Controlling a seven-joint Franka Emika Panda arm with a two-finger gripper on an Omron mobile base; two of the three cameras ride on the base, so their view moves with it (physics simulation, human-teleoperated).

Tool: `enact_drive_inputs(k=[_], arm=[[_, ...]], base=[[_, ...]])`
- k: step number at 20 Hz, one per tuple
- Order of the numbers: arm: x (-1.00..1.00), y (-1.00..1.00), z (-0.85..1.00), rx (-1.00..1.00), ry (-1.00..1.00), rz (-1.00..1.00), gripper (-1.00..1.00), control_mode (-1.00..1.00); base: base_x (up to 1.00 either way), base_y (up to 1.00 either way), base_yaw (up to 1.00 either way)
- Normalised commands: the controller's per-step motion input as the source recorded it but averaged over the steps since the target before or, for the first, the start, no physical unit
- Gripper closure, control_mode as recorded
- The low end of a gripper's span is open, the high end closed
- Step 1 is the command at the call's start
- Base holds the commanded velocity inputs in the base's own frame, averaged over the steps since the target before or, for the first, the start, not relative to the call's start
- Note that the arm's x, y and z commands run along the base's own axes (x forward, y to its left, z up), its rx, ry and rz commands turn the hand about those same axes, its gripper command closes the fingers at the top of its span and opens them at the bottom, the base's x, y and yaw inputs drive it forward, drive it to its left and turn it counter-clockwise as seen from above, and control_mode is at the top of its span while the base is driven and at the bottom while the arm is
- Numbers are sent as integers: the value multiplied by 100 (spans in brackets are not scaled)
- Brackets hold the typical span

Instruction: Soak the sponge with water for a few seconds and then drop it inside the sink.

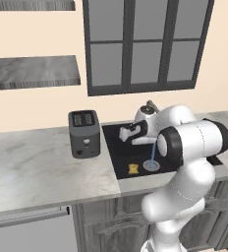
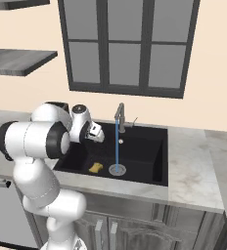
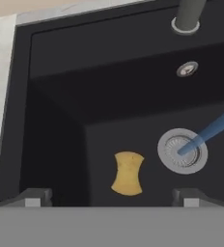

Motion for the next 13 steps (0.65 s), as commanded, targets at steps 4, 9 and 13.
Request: enact_drive_inputs(k=[4, 9, 13], arm=[[0, 0, 68, 0, 0, 3, -100, -100], [0, 0, 68, 0, 0, 4, -100, -100], [0, 0, 66, 0, 0, 4, -100, -100]], base=[[0, 0, 0], [0, 0, 0], [0, 0, 0]])
